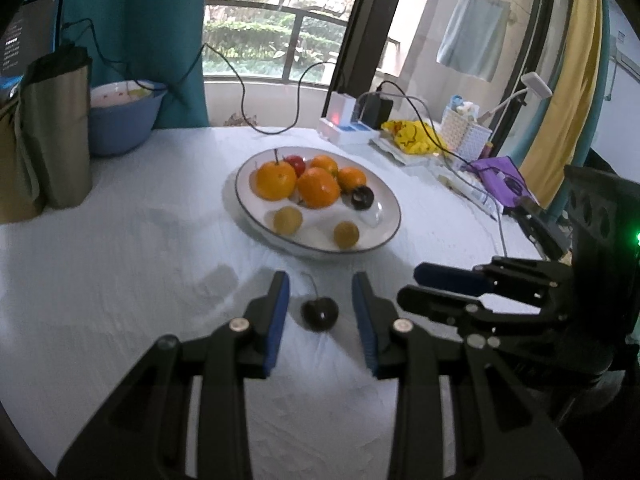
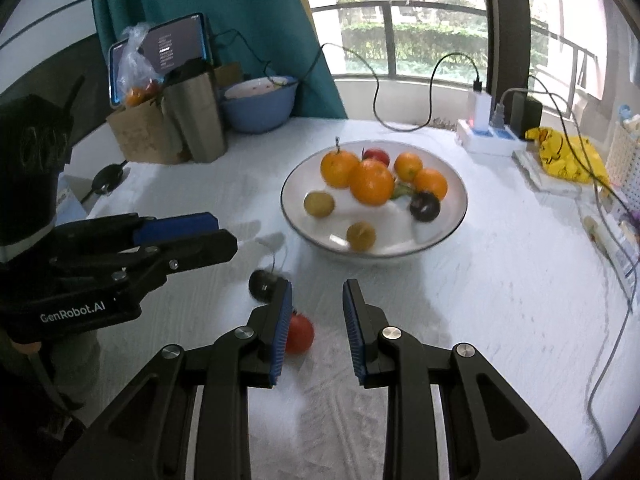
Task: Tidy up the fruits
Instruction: 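Move the right gripper to the red tomato while the left gripper approaches the black cherry, then grasp the red tomato with the right gripper while the left gripper grasps the black cherry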
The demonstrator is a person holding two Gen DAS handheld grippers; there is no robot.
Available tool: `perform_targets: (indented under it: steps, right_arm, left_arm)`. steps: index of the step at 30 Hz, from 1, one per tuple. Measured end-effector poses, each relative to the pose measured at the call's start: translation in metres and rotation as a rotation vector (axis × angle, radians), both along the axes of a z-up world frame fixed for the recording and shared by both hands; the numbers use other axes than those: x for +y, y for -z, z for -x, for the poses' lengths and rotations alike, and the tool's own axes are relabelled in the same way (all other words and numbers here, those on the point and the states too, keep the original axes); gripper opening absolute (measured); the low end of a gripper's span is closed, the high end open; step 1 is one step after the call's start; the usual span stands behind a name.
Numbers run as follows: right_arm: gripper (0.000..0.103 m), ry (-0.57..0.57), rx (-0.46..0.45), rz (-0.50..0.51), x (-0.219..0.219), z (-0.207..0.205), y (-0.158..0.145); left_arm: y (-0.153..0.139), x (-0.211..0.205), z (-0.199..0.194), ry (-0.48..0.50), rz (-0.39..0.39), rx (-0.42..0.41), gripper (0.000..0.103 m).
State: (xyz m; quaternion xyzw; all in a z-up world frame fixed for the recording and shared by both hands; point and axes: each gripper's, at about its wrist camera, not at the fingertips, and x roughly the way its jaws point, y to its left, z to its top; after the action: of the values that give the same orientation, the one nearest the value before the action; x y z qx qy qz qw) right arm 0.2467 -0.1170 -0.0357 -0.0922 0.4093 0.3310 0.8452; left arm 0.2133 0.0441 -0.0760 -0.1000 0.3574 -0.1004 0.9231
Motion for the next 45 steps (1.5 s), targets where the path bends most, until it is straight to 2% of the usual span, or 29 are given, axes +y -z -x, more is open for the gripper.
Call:
perform_targets:
  steps: [12,22,32,45]
  right_arm:
    - [0.028,-0.023,0.058,0.021,0.008,0.013,0.026]
    - [0.029,-0.032,0.08,0.039,0.014,0.009,0.035]
    - [0.029,-0.052,0.092,0.005,0.01,0.006,0.033]
    - [0.029,0.034,0.068,-0.005,-0.028,-0.015,0.019]
  left_arm:
    - [0.018,-0.002,0.014,-0.011,0.001,0.035,0.034]
    - [0.024,-0.004,0.008,-0.025,-0.016,0.064,0.035]
    - [0.027,-0.012,-0.007,-0.03,-0.028,0.09,0.035]
    - [0.038,-0.028,-0.029,0.0,-0.092,0.131,0.034]
